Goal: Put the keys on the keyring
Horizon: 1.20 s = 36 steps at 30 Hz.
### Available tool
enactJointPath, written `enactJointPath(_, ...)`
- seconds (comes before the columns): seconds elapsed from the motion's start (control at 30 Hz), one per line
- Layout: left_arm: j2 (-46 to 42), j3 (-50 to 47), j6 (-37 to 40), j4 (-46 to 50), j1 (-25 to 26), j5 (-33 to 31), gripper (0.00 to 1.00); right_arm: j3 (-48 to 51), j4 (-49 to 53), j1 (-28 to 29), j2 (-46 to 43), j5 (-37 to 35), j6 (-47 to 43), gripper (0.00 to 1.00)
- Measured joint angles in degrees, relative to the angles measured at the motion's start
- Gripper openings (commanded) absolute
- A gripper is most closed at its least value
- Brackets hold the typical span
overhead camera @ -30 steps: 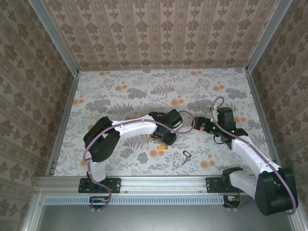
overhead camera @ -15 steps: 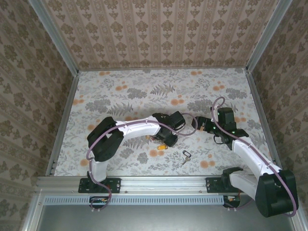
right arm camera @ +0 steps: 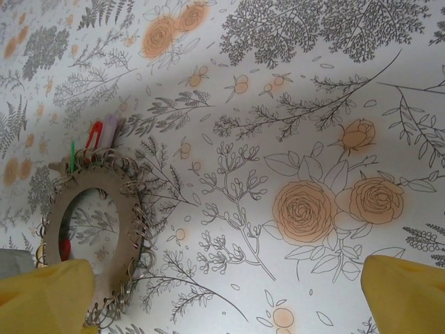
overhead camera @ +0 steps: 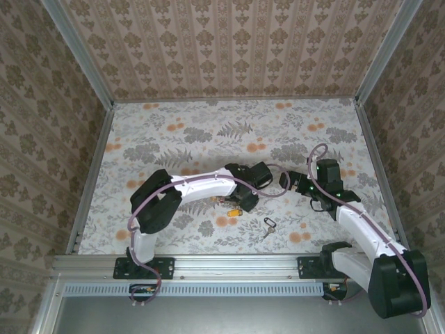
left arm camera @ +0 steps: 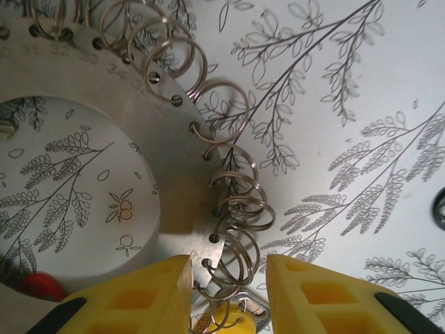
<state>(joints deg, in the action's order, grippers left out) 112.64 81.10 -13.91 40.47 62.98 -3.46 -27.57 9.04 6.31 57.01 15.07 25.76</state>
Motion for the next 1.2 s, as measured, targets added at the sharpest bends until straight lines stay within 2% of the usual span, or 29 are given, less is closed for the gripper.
enactJointPath(0.3,1.05,0.0,-0.02,0.5,0.17,-0.24,0.29,0.0,0.24,-1.84,-2.25,-0.24,-0.04,1.0)
enactJointPath(0.4,1.38,0.04,-0.13,0.5,0.39,-0.55,0.21,0.0,0.33,-2.51,-2.34,-0.26,-0.04,1.0)
enactJointPath(0.53,2.14,0.22,-0.52,0.37,0.44,-0.76,0.15,0.0,0.42,-3.3,-2.4,-0.26,-0.04,1.0)
enactJointPath(0.67,2.14,0.24,-0.85,0.31,0.42,-1.03,0.01,0.0,0.46,-3.82,-2.78,-0.26,-0.07,1.0)
enactJointPath(0.83,0.5,-0.35,-1.07,0.24,-0.04,-0.61,0.0,0.0,0.48,-4.04,-3.08,-0.22,-0.07,0.99)
enactJointPath(0.93,-3.67,-2.4,-0.61,0.26,-1.07,0.28,0.0,0.04,0.44,-4.04,-3.45,0.02,-0.11,0.98)
enactJointPath(1.03,-11.41,-5.81,1.27,-0.24,-3.76,2.43,0.0,0.48,-0.11,-4.09,-4.2,1.38,-0.35,0.97)
enactJointPath(1.2,-28.55,-14.25,6.19,-4.24,-13.75,12.48,0.0,1.88,-3.37,-3.48,-5.79,7.06,-1.31,0.93)
